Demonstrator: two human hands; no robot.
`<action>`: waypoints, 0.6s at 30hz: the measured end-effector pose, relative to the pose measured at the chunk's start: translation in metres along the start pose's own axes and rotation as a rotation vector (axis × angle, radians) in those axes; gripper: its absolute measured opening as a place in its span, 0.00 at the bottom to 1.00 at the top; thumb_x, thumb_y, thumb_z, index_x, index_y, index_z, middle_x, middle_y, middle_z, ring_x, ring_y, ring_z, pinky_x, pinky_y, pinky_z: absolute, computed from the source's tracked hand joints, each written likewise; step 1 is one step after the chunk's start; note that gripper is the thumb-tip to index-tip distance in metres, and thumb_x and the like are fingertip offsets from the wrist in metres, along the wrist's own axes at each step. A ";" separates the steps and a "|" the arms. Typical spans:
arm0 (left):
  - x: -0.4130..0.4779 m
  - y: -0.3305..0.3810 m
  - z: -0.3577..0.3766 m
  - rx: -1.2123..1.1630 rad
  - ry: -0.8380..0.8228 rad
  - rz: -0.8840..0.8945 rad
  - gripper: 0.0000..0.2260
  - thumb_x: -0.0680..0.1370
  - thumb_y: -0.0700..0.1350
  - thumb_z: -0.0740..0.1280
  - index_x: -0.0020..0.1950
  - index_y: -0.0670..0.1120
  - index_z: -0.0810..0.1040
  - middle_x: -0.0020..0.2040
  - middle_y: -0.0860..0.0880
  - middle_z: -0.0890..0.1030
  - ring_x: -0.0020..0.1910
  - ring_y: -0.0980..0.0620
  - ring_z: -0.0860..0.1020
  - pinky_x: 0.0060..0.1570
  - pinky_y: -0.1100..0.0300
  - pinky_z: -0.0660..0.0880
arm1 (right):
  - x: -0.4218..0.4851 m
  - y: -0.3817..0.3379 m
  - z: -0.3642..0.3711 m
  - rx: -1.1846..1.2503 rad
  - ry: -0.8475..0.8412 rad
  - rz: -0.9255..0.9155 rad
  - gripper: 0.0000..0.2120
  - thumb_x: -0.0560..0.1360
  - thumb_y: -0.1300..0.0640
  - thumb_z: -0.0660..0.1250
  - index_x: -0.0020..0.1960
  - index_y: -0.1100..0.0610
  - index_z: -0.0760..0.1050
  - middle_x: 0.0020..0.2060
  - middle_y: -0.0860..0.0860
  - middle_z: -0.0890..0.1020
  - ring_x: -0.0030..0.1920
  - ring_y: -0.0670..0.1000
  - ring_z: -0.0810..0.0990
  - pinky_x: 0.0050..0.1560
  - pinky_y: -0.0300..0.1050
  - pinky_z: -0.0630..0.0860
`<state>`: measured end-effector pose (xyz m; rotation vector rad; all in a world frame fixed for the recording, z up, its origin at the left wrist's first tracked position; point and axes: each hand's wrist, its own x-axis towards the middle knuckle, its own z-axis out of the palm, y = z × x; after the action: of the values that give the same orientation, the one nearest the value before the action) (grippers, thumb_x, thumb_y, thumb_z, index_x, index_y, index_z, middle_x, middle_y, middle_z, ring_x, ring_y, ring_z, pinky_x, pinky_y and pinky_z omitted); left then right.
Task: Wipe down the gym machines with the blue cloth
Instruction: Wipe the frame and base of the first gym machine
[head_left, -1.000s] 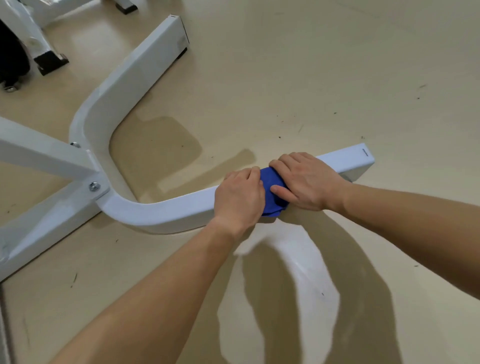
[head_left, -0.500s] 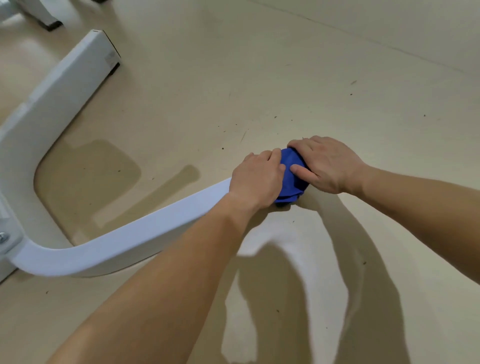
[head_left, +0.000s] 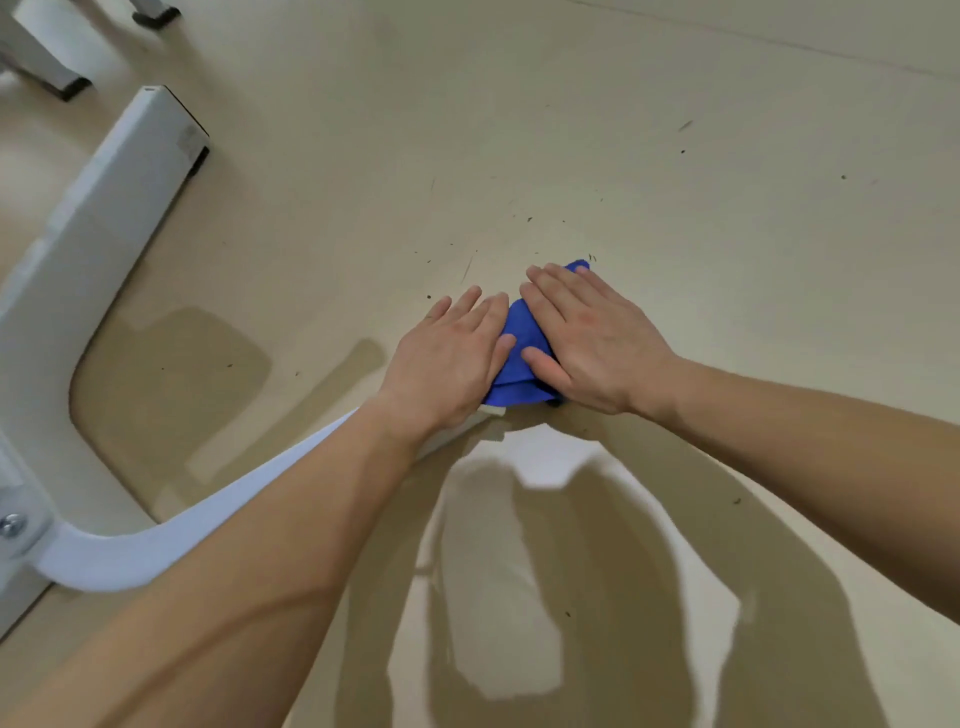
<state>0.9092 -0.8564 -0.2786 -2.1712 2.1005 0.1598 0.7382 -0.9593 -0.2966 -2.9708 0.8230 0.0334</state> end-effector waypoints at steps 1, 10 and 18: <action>-0.003 0.002 0.002 -0.014 0.015 -0.015 0.25 0.85 0.52 0.46 0.79 0.42 0.55 0.78 0.46 0.62 0.78 0.47 0.56 0.75 0.51 0.53 | 0.004 0.002 -0.002 -0.012 -0.003 -0.017 0.39 0.78 0.38 0.41 0.78 0.63 0.60 0.77 0.59 0.63 0.78 0.58 0.59 0.79 0.53 0.50; -0.093 -0.007 0.033 0.058 0.181 -0.076 0.22 0.83 0.44 0.55 0.75 0.37 0.66 0.76 0.39 0.65 0.75 0.42 0.65 0.70 0.46 0.66 | -0.027 -0.053 0.016 -0.070 0.067 -0.226 0.34 0.82 0.43 0.51 0.78 0.66 0.57 0.78 0.64 0.58 0.79 0.62 0.55 0.79 0.57 0.51; -0.186 -0.058 0.037 0.096 0.013 -0.277 0.25 0.85 0.50 0.47 0.78 0.38 0.59 0.77 0.40 0.62 0.76 0.43 0.62 0.74 0.48 0.60 | 0.034 -0.150 -0.005 -0.157 -0.055 -0.506 0.36 0.80 0.37 0.47 0.78 0.62 0.55 0.70 0.60 0.69 0.69 0.60 0.68 0.73 0.54 0.61</action>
<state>0.9608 -0.6653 -0.2860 -2.3789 1.7490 0.0189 0.8442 -0.8485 -0.2848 -3.2100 0.0478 0.1605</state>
